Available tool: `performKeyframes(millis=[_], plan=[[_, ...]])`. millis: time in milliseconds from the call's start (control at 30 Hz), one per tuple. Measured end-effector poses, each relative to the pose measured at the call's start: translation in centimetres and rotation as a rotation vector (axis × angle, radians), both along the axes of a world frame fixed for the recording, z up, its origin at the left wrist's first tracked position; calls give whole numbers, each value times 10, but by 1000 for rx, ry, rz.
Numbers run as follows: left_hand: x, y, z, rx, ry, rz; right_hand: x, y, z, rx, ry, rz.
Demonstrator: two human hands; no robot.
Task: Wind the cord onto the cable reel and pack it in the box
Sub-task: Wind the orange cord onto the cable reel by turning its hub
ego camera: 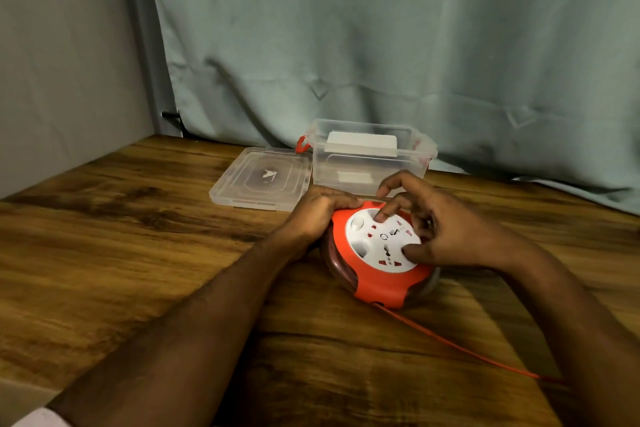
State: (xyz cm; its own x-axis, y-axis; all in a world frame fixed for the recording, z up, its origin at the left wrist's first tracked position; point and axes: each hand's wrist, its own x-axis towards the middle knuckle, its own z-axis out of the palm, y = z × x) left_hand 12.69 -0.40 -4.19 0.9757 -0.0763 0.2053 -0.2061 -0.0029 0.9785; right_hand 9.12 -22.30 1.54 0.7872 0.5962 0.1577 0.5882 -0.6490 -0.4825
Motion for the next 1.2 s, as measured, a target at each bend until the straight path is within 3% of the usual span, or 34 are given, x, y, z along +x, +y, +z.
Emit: performKeyframes(millis=[133,400,667,900,1200], plan=[[-2,0,2,3,-17,15,-5,0,1,49,57,-6],[0,2,0,-31,39,43,-9,14,-6,-104,-216,-163],[-1,1,0,-40,65,50,-9,21,-9,-145,-285,-245],[-2,-1,0,-66,69,51,-8,29,-14,-115,-338,-325],[2,0,-2,-93,50,42,-4,23,-16,-55,-358,-278]])
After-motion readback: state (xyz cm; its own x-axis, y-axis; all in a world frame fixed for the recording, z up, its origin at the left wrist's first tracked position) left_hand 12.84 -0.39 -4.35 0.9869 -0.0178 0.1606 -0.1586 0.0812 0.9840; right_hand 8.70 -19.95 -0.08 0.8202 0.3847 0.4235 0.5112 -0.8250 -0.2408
